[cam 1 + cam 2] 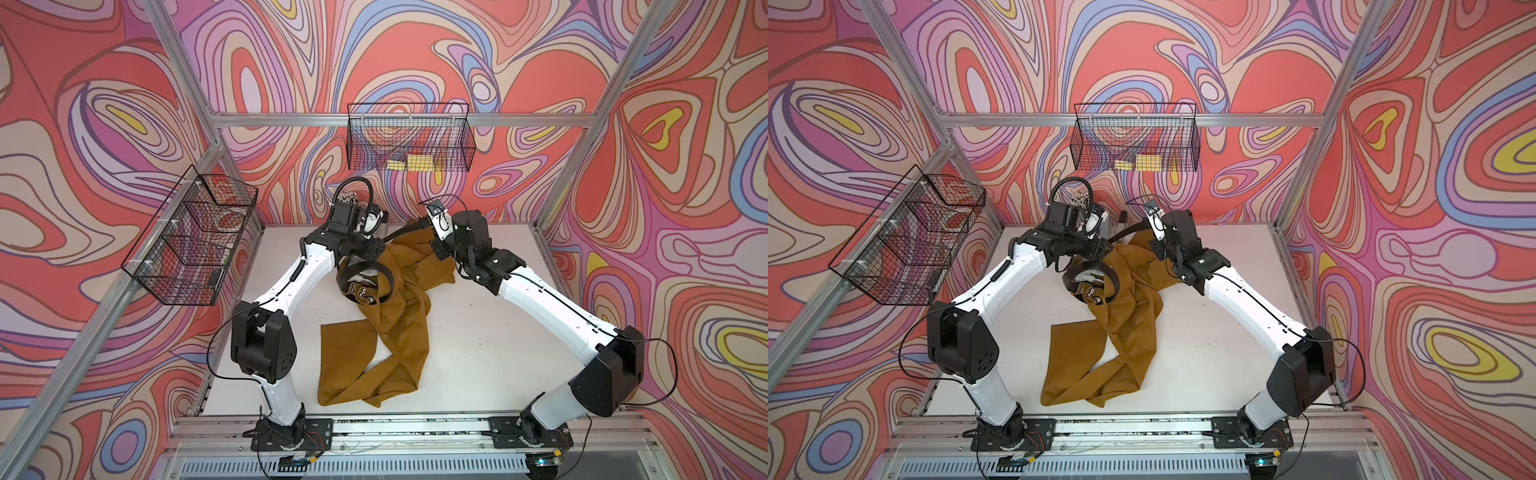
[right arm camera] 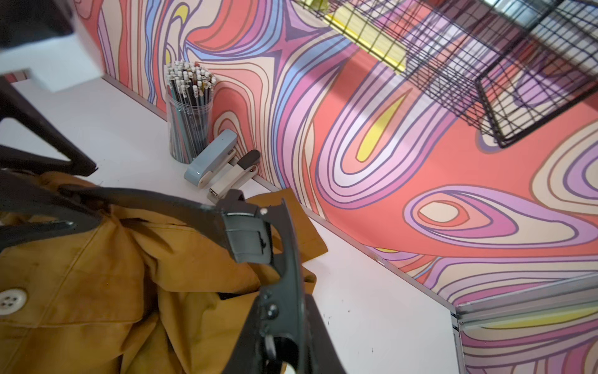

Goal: Remove the belt from the trousers

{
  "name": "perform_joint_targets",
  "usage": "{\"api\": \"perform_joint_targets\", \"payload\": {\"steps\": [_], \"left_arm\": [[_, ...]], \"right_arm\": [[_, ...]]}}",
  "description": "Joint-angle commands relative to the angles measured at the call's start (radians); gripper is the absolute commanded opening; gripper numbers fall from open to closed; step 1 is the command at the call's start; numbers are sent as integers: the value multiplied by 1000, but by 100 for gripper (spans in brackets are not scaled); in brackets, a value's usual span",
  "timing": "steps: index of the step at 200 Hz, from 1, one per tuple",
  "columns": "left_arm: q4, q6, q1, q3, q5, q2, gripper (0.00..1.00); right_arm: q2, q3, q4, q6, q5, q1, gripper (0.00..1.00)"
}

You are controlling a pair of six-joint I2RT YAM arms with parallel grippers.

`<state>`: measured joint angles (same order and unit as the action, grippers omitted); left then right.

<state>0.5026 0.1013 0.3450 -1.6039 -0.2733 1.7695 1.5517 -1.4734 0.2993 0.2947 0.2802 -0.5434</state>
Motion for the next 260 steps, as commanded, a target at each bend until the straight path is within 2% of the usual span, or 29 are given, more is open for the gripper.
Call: {"api": "perform_joint_targets", "payload": {"steps": [1, 15, 24, 29, 39, 51, 69, 111, 138, 153, 175, 191, 212, 226, 235, 250, 260], "left_arm": [[-10, 41, -11, 59, -19, -37, 51], [-68, 37, -12, 86, -65, -57, 33], [-109, 29, -12, 103, -72, -72, 24], [-126, 25, -12, 109, -64, -78, 22], [-131, 28, -14, 110, -31, -81, 23], [-100, 49, -17, 93, -4, -65, 32], [-46, 72, -30, 75, 12, -29, 40], [-55, 60, -41, 118, 30, -14, 47], [-73, 54, -44, 128, 41, -14, 50], [-76, 51, -50, 131, 39, -15, 49], [-89, 49, -59, 140, 6, -23, 32], [-116, 49, -60, 153, -24, -47, 17], [-175, 32, -59, 163, -56, -95, 0], [-211, 24, -58, 159, -72, -123, 0], [-212, 27, -58, 145, -85, -136, 0], [-198, 31, -58, 113, -90, -149, 0], [-184, 37, -58, 95, -92, -155, 0]], "right_arm": [[-71, -86, -93, -70, -16, 50, 0], [-72, -87, -82, -72, -96, 55, 0], [-69, -94, -67, -89, -94, 55, 0], [-69, -97, -63, -93, -74, 56, 0], [-77, -95, -68, -89, -19, 55, 0], [-100, -102, -83, -67, 48, 65, 0], [-129, -162, -86, -34, 101, 105, 0], [-120, -448, -9, 12, 112, 223, 0], [-96, -585, 36, 45, 128, 240, 0], [-86, -638, 80, 39, 128, 255, 0], [-79, -652, 151, -6, 90, 271, 0], [-92, -583, 192, -74, -7, 272, 0], [-146, -351, 160, -202, -266, 272, 0], [-179, -161, 95, -259, -475, 272, 0], [-196, -37, 46, -313, -558, 271, 0], [-217, 166, -31, -383, -581, 270, 0], [-212, 273, -62, -398, -562, 270, 4]]}}
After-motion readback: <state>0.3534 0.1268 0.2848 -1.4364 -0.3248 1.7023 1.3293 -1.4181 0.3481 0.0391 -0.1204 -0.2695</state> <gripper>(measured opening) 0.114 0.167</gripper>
